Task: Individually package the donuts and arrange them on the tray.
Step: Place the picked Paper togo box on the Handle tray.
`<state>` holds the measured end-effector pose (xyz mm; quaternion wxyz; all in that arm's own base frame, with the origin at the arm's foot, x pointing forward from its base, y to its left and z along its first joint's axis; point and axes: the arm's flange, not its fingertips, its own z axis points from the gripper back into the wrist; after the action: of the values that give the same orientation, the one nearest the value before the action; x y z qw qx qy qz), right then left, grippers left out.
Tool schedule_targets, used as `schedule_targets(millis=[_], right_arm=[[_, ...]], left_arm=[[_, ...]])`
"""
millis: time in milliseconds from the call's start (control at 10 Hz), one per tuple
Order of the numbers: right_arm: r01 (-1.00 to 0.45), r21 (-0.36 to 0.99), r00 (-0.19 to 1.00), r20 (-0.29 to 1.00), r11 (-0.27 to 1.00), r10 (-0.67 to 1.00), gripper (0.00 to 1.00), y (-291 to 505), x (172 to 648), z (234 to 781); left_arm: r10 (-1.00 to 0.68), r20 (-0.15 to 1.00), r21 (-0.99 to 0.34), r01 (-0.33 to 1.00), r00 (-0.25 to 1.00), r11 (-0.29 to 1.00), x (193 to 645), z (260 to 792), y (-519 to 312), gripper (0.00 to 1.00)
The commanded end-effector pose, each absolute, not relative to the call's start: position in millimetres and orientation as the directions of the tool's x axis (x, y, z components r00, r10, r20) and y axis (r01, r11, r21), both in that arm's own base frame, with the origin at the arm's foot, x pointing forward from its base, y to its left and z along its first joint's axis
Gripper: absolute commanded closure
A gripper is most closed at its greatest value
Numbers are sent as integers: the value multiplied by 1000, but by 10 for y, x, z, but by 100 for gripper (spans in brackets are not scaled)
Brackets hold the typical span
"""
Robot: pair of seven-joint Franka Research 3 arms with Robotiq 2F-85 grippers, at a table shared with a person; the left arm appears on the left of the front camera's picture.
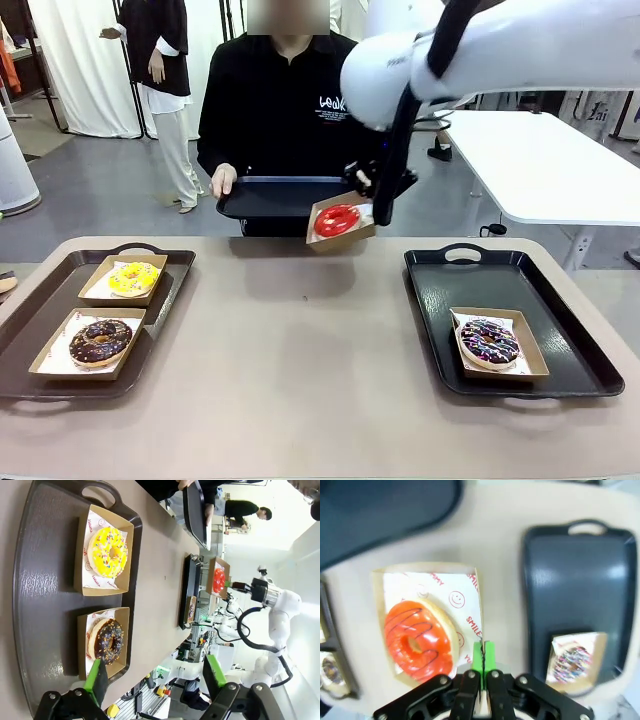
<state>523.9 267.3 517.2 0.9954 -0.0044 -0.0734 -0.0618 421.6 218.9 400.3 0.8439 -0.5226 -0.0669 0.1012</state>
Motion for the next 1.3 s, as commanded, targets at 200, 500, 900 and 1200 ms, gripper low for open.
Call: schedule_targets(millis=[200, 500, 900, 1200], right_arm=[[154, -70, 981, 125, 986, -145, 99, 1481, 4862, 5288], [129, -47, 979, 165, 991, -120, 99, 673, 4725, 5079], [135, 6, 977, 168, 991, -135, 99, 221, 4786, 4715], [159, -31, 975, 163, 987, -152, 99, 203, 4796, 4713]], left_arm=[[230, 21, -895, -84, 973, 438, 4190, 4004, 2204, 0], [230, 21, -895, -84, 973, 438, 4190, 4004, 2204, 0], [230, 21, -895, -84, 973, 438, 4190, 4004, 2204, 0], [230, 21, -895, -84, 973, 438, 4190, 4004, 2204, 0]])
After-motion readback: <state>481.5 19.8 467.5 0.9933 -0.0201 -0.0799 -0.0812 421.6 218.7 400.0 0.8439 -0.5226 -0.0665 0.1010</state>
